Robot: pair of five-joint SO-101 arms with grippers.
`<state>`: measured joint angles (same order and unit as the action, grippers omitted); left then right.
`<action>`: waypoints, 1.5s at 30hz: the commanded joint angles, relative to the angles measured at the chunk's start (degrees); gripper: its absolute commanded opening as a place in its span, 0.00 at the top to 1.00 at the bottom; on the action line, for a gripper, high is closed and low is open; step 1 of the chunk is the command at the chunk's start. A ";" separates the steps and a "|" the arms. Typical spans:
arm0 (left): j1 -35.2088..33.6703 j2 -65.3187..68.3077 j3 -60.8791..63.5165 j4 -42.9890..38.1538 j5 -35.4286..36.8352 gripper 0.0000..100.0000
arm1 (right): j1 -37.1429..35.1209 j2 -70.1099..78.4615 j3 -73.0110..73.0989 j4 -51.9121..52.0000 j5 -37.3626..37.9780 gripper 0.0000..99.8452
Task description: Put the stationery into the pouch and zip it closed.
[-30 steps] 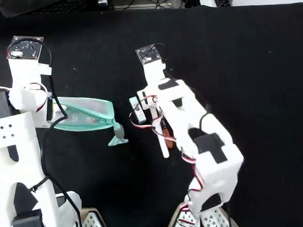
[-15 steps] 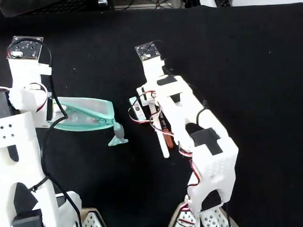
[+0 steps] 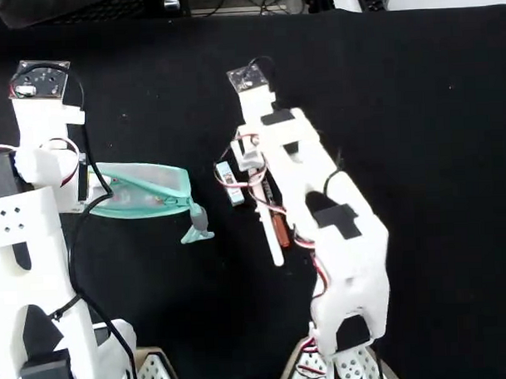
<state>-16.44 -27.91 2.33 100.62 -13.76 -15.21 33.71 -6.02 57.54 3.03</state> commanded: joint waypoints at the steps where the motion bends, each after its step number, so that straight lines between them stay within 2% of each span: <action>1: 0.84 -0.70 -0.57 0.00 0.35 0.97 | 2.81 4.09 -9.71 9.41 0.09 0.99; 7: 0.84 -0.53 -0.66 0.00 0.35 0.97 | 10.64 5.32 -14.73 15.30 -0.09 0.99; 11: 0.84 -0.44 -0.75 0.00 0.18 0.97 | 13.27 5.41 -16.13 18.11 1.14 0.99; 15: 0.84 -0.44 -0.75 0.00 0.18 0.97 | 13.19 5.76 -16.48 18.90 5.98 0.98; 21: 0.84 -0.44 -0.66 0.00 0.09 0.97 | 13.10 5.85 -16.75 18.90 6.42 0.85; 27: 0.84 -0.44 -0.66 0.00 0.09 0.97 | 11.08 8.22 -16.75 19.34 6.51 0.84; 29: 0.84 -0.44 -0.66 0.00 0.09 0.97 | 9.93 10.15 -17.36 19.43 6.68 0.84; 32: 0.84 -0.44 -0.57 0.00 0.09 0.97 | 9.49 11.65 -20.70 21.45 7.30 0.98; 33: 0.84 -0.44 -0.57 0.00 0.09 0.97 | 9.58 11.74 -21.32 21.80 7.30 0.99; 38: 0.75 -0.44 -0.57 0.00 0.09 0.97 | 10.90 6.99 -21.41 24.70 6.24 0.99; 45: 0.75 -0.88 -0.57 0.00 0.09 0.97 | 8.97 -11.21 -17.63 28.04 6.42 0.99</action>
<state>-16.44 -27.91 2.33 100.62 -13.76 -4.57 33.10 -24.57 84.97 9.89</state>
